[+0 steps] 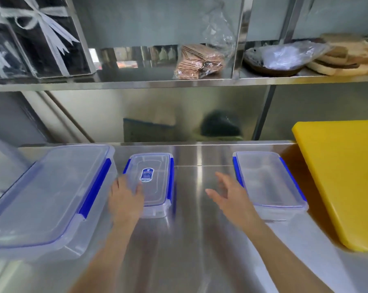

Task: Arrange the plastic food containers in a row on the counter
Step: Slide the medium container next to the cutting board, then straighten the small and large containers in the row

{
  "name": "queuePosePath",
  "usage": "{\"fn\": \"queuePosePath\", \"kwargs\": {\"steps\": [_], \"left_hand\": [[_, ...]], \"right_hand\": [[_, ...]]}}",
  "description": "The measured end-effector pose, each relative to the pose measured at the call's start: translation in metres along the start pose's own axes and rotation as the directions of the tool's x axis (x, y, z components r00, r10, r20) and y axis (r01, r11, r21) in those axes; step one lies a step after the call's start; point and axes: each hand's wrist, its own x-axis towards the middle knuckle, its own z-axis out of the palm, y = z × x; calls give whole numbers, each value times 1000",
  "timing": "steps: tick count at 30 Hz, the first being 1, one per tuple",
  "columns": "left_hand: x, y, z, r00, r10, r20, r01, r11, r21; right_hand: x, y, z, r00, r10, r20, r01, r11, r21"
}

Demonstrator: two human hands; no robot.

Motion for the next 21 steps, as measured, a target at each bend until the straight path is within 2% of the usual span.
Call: {"fn": "queuePosePath", "kwargs": {"steps": [2, 5, 7, 11, 17, 21], "left_hand": [[13, -26, -8, 993, -83, 83, 86, 996, -36], [23, -58, -4, 964, -88, 249, 138, 972, -189], [17, -55, -1, 956, -78, 282, 155, 952, -264], [14, -42, 5, 947, -71, 313, 183, 921, -343], [-3, -23, 21, 949, -46, 312, 167, 914, -370], [-14, -11, 35, 945, -28, 326, 153, 919, -363]], "right_hand": [[6, -12, 38, 989, -24, 148, 21, 1000, 21], [16, -28, 95, 947, -61, 314, 48, 998, 50], [18, -29, 105, 943, -71, 327, 42, 995, 94], [22, -24, 110, 953, -22, 301, 0, 997, 71], [24, -11, 76, 964, -50, 263, 11, 988, 151], [22, 2, 57, 968, -20, 250, -15, 991, 136]]}}
